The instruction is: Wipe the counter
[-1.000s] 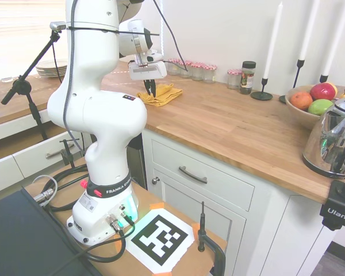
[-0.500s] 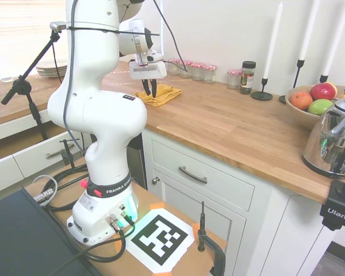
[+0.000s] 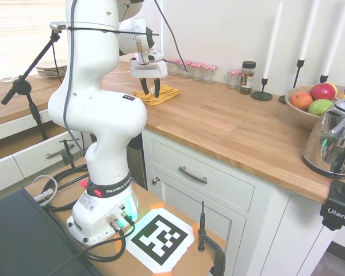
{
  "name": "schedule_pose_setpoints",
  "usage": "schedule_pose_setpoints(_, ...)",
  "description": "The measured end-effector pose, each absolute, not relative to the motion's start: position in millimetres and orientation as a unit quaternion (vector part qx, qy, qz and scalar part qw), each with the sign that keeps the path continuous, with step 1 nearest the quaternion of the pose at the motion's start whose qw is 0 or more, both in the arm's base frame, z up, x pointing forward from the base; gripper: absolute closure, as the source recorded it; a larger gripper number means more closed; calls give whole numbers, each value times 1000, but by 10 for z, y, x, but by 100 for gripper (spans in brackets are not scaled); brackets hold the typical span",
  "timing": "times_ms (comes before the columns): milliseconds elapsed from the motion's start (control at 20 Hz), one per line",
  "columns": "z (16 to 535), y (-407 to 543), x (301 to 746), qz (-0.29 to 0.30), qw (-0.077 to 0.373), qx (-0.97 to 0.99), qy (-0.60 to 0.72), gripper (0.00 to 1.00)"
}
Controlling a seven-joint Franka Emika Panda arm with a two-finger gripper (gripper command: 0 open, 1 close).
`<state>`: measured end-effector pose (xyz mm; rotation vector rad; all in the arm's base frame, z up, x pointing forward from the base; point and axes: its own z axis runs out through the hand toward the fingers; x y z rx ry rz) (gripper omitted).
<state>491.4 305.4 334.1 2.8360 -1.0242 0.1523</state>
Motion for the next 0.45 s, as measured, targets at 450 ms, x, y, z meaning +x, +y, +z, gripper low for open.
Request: schedule_pose_setpoints(450,3560,2929,4927,51,42,935,-349,0)
